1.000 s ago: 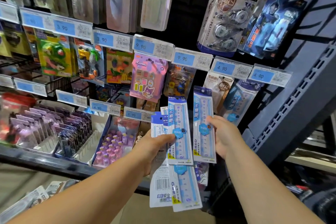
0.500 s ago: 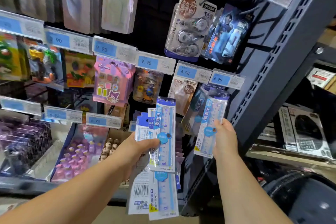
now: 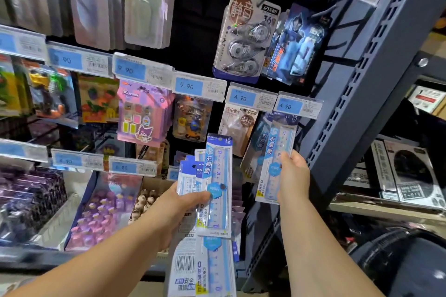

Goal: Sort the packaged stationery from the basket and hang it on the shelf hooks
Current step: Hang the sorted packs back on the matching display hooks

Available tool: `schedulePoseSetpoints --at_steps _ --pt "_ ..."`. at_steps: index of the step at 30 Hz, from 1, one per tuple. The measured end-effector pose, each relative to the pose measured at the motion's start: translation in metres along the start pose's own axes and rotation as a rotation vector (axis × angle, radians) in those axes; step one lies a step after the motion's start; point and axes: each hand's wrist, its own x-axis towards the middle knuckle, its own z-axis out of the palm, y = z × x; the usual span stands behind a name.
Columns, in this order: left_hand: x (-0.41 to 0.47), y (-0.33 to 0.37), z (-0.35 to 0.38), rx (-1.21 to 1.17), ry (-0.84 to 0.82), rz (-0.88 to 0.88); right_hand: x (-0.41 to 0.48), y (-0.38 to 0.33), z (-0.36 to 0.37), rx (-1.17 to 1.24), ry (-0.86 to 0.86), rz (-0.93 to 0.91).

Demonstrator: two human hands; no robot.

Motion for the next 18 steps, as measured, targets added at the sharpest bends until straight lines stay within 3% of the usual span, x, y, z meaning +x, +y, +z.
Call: schedulePoseSetpoints --at_steps 18 --pt "0.005 0.003 -0.003 -0.033 -0.022 0.009 0.003 0.008 0.020 -0.154 0.132 -0.057"
